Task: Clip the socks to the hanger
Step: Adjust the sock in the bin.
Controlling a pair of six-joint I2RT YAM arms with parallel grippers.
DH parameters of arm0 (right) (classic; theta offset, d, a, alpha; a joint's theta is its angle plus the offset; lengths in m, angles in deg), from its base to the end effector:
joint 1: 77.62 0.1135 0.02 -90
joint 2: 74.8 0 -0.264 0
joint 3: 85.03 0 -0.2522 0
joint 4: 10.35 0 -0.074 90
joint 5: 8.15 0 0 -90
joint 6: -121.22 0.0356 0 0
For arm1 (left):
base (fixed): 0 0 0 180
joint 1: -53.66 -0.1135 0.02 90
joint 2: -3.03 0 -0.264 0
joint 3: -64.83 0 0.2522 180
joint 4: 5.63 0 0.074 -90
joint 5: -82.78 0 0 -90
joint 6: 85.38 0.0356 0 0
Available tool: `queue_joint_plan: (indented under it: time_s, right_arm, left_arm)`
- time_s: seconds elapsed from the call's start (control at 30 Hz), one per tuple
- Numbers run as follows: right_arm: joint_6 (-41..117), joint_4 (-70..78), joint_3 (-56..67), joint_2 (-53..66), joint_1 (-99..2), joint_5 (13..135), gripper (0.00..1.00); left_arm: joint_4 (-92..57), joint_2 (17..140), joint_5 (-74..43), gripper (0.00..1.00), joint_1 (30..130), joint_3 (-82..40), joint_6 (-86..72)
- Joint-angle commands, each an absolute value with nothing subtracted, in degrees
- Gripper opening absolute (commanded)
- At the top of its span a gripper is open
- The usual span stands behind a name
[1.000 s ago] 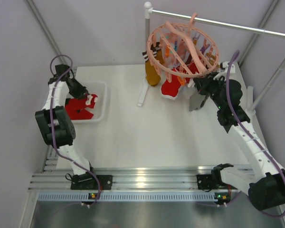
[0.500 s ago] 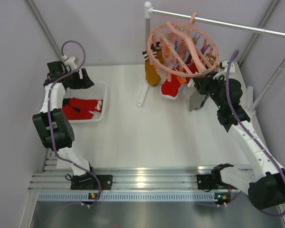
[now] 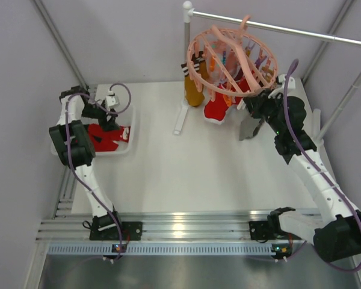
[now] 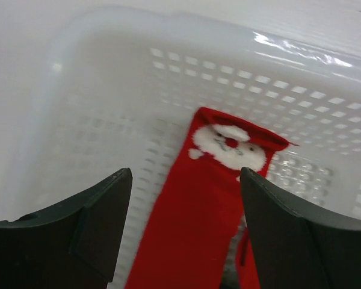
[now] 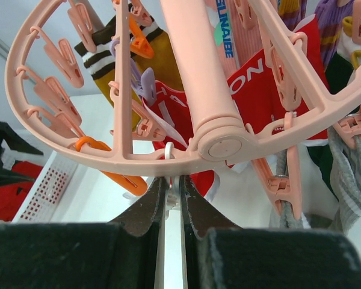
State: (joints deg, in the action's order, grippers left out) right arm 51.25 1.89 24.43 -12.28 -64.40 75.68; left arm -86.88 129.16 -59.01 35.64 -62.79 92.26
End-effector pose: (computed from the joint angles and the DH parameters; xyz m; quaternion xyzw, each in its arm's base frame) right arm 0.2493 0.0625 0.3749 0.0069 0.7325 0.2322 0.6399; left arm 0.4317 0.1110 0.2388 0.5435 0.7134 -0.1988 0.3951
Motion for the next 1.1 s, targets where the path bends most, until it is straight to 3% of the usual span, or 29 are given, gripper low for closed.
queue_joint_plan:
  time_s: [0.0, 0.23, 0.37, 0.57, 0.7, 0.77, 0.9, 1.07]
  right_arm:
    - [50.12, 2.44, 21.44, -11.79, -65.05, 75.87, 0.0]
    - [50.38, 2.89, 21.09, -11.17, -65.13, 76.14, 0.0]
    - [50.12, 2.97, 20.91, -11.17, -65.05, 76.57, 0.0]
    - [50.47, 2.62, 21.09, -11.35, -65.05, 76.22, 0.0]
    - [50.64, 2.45, 21.0, -11.35, -64.96, 75.96, 0.0]
    - [50.47, 2.36, 21.0, -11.26, -65.05, 75.87, 0.0]
    - [50.73, 2.36, 20.82, -10.73, -64.96, 75.61, 0.0]
    - [50.73, 2.71, 20.91, -10.73, -65.13, 75.61, 0.0]
  left_arm:
    - [-96.68, 128.54, -58.74, 0.77, 36.69, -58.81, 105.0]
    - [-76.62, 127.13, -51.35, 0.71, 40.74, -48.51, 95.16]
    - [-78.27, 129.41, -46.78, 0.37, 40.74, -52.44, 92.78]
    - [-84.96, 127.49, -42.91, 0.22, 37.41, -56.77, 92.51]
    - [-85.57, 125.46, -38.96, 0.18, 35.91, -55.63, 92.51]
    - [-86.11, 125.64, -36.85, 0.2, 35.91, -55.1, 92.86]
    - [-85.05, 126.16, -39.2, 0.5, 35.91, -53.96, 92.34]
    - [-83.73, 125.2, -43.43, 0.56, 36.79, -53.17, 94.26]
